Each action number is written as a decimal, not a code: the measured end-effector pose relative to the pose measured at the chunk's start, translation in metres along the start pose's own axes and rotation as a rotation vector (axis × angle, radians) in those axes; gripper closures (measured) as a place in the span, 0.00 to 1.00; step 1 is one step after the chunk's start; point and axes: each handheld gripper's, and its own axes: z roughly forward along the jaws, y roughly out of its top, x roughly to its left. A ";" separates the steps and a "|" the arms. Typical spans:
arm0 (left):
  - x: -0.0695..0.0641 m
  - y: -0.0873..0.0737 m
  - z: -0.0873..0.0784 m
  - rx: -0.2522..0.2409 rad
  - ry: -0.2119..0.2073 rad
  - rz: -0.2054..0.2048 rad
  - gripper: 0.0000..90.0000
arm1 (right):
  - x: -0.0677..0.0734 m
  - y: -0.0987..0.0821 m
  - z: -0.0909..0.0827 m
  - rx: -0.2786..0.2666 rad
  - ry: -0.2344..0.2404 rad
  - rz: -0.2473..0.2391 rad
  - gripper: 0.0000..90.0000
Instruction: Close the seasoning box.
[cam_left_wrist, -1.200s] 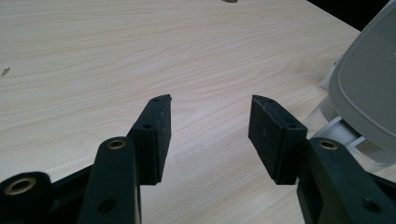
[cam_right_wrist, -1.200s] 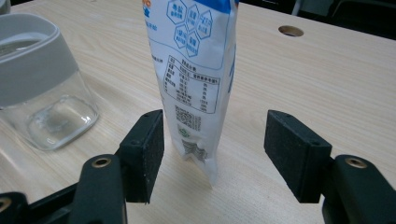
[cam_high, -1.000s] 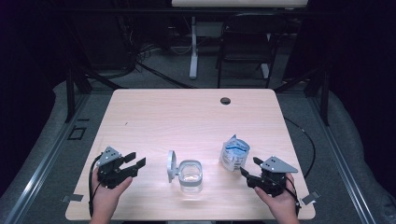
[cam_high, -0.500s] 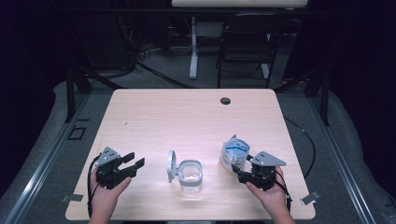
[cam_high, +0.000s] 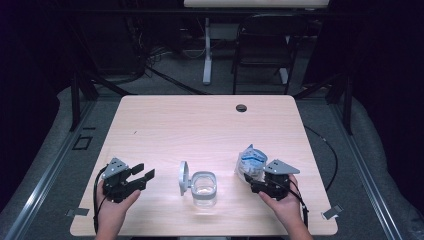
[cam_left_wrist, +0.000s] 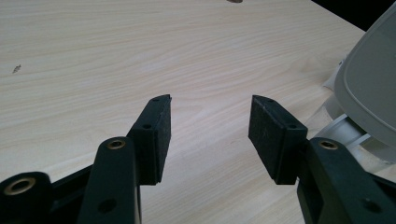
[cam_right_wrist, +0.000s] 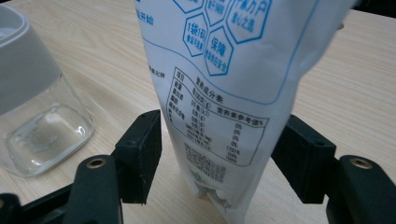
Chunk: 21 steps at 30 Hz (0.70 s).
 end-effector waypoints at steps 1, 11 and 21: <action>0.000 0.000 0.000 0.001 -0.001 -0.002 0.55 | 0.000 0.000 0.001 0.002 0.002 -0.001 0.40; 0.001 0.000 -0.001 -0.002 -0.001 0.001 0.55 | 0.001 0.000 0.010 -0.005 0.001 0.013 0.40; 0.000 0.000 -0.001 -0.003 0.000 0.001 0.55 | 0.003 0.001 0.009 0.011 -0.016 0.007 0.46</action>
